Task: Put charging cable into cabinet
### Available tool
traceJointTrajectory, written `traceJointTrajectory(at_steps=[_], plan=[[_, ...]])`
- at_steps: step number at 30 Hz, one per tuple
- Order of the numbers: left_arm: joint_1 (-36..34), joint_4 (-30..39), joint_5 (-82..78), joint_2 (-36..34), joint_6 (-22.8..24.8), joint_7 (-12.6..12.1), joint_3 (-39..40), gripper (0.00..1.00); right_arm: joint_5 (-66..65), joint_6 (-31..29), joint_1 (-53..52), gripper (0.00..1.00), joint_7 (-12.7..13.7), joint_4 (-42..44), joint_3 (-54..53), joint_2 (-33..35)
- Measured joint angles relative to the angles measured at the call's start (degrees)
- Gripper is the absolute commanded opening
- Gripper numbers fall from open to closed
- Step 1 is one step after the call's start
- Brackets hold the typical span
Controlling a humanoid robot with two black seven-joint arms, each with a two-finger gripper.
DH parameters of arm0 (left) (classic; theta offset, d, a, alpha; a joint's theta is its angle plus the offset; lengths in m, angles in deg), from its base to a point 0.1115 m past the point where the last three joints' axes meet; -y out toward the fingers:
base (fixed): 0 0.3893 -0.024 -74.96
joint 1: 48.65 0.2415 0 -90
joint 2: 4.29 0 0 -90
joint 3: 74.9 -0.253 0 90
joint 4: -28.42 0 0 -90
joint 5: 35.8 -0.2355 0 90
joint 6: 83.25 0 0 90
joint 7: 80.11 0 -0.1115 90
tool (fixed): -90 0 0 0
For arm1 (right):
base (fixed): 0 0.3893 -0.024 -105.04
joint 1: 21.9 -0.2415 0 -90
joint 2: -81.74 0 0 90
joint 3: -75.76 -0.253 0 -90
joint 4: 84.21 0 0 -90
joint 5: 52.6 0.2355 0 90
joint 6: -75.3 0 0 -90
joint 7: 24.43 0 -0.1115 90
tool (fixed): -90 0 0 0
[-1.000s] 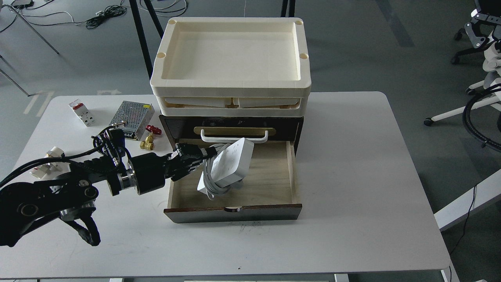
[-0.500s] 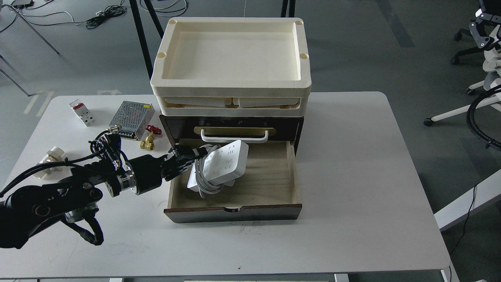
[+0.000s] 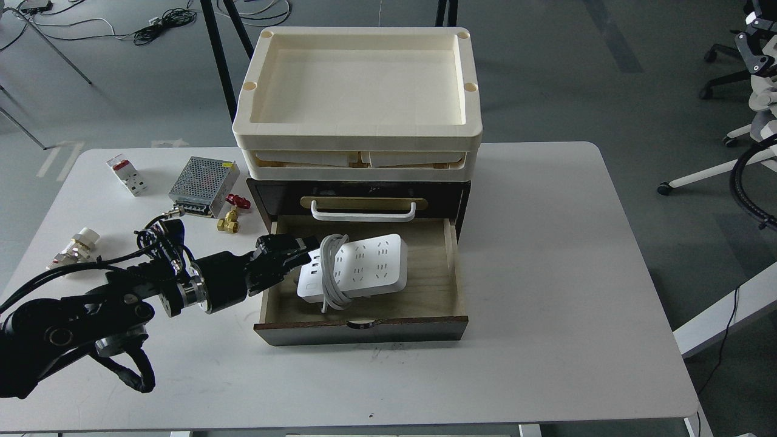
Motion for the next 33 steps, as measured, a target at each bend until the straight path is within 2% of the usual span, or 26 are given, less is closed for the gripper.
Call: traceJointTrajectory(at_steps=[2,7,10,16,22,26,33], plan=[[0.17,0.07,0.03,-0.81,2.42,0.0,1.57,0.9,0.02,-0.02,0.0,0.99,0.0,-0.01,-0.06,0.0],[1.03,0.17,0.72,-5.28,13.1,0.0,8.25,0.92,0.03,-0.03,0.02,0.99,0.0,-0.12,-0.56,0.0],[3.64,0.17,3.74,-8.65,16.06,0.0,15.07,0.94,0.04,-0.03,0.01,0.99,0.0,-0.17,-0.81,0.0],[6.06,-3.36,18.17,-14.88,16.63,0.0,29.41,0.94,-0.01,-0.36,-1.18,0.99,0.54,-0.15,-1.18,-0.19],[2.49,-18.83,32.09,-15.01,16.59,0.0,41.76,0.94,0.28,-2.26,-4.42,0.99,1.05,0.09,-0.98,-1.53],[-1.63,-25.61,35.9,-11.31,16.6,0.0,43.33,0.94,5.19,-4.14,-4.21,0.99,0.69,0.6,-1.18,-3.97],[-2.88,-26.58,36.24,-9.9,16.63,0.0,43.34,0.94,9.03,-4.29,-3.77,0.99,0.61,3.01,-0.48,-4.66]])
